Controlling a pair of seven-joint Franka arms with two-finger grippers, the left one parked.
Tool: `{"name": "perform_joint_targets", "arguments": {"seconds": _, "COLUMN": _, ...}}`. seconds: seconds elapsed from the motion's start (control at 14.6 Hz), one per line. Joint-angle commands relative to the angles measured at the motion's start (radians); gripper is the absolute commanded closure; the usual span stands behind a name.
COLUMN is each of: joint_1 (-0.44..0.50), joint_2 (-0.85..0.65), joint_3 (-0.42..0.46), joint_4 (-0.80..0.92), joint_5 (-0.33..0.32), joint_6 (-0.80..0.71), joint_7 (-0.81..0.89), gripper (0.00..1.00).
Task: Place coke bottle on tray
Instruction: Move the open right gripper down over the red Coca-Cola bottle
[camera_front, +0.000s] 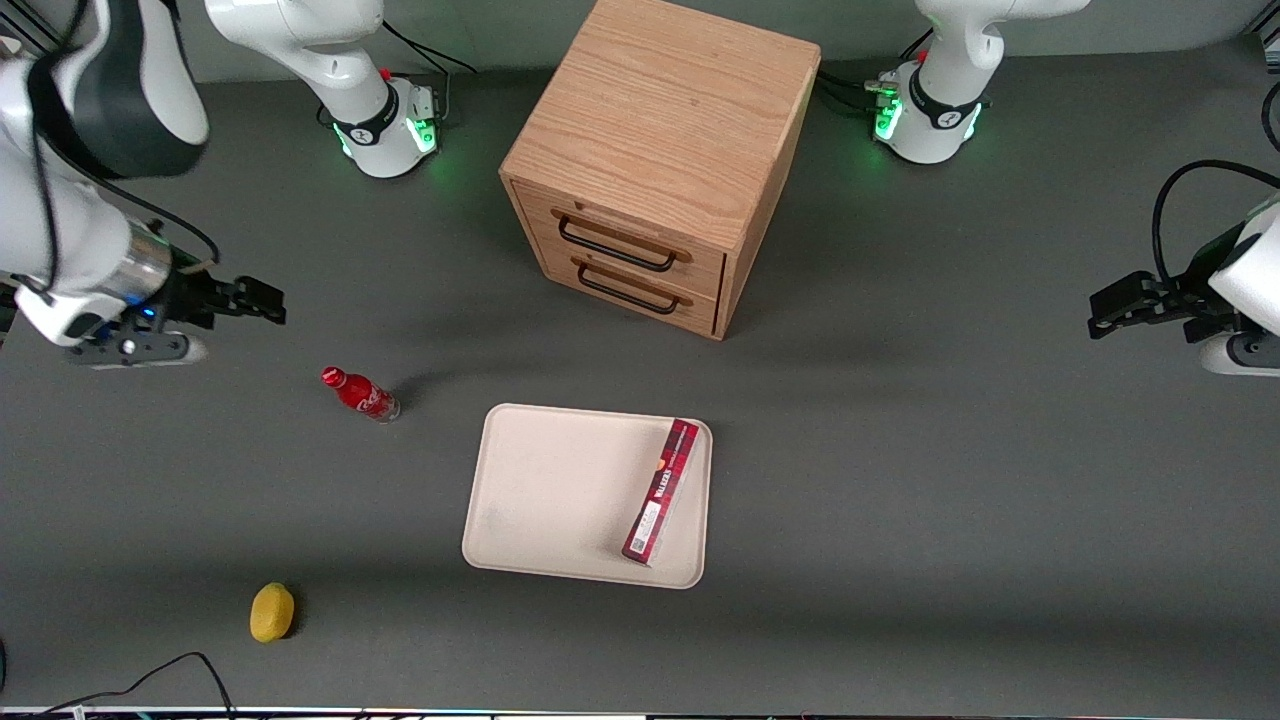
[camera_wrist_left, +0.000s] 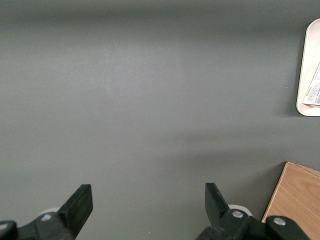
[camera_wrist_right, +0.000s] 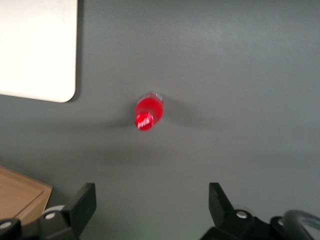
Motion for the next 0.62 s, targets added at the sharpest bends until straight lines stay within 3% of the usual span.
{"name": "perform_joint_targets", "arguments": {"seconds": 0.0, "joint_1": 0.003, "joint_2": -0.016, "joint_3": 0.006, "joint_4": -0.156, "joint_5": 0.019, "joint_6": 0.206, "joint_7": -0.023, "gripper": 0.0}}
{"name": "perform_joint_targets", "arguments": {"seconds": 0.21, "joint_1": 0.006, "joint_2": 0.068, "joint_3": 0.043, "joint_4": -0.227, "joint_5": 0.02, "joint_6": 0.392, "joint_7": -0.012, "gripper": 0.0}}
{"name": "perform_joint_targets", "arguments": {"seconds": 0.55, "joint_1": 0.005, "joint_2": 0.137, "joint_3": 0.047, "joint_4": -0.229, "joint_5": 0.013, "joint_6": 0.457, "joint_7": -0.023, "gripper": 0.01}}
